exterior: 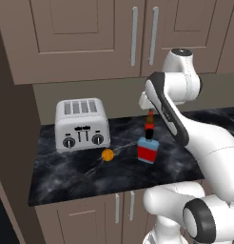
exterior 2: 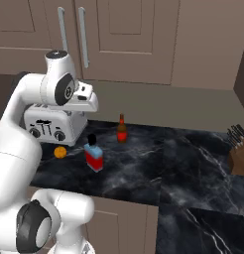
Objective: Place the liquor and beer on the top shelf of the fridge to keep them out of children's reach, and place the orange on lower shelves for easy access.
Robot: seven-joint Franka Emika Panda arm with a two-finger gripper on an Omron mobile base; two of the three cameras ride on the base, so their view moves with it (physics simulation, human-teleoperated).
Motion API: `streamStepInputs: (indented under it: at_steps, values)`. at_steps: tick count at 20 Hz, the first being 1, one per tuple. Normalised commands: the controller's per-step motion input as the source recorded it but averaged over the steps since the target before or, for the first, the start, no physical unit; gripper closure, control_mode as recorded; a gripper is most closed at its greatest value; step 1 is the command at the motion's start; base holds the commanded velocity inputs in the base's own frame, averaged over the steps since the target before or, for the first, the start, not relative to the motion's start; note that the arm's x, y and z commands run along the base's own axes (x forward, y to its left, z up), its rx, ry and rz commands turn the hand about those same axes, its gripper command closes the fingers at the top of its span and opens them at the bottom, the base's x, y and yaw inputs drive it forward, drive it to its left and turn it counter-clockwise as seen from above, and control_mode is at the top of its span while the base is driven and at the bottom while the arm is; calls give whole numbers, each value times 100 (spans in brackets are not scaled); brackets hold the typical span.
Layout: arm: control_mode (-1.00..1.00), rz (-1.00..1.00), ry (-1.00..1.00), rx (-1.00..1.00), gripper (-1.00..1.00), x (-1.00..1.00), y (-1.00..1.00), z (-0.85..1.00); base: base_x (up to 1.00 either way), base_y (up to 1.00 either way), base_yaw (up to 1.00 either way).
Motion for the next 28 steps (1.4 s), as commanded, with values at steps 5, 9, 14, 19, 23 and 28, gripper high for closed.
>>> streamStepInputs:
  at_steps: [5,9,14,19,23,28]
  values:
    - [-100,0,-2,0,-100,0,0,-20,0,0,0]
    - [-100,0,-2,0,-100,-14,0,-36,0,0,0]
    - [-100,0,-25,0,-100,-35,-4,-25,0,0,0]
    - [-100,5,-28,2,-100,-27,-31,-10,0,0,0]
    - [-100,21,-21,7,-100,-11,-52,-8,0,0,0]
    - [-100,27,-7,5,-100,0,-33,-21,0,0,0]
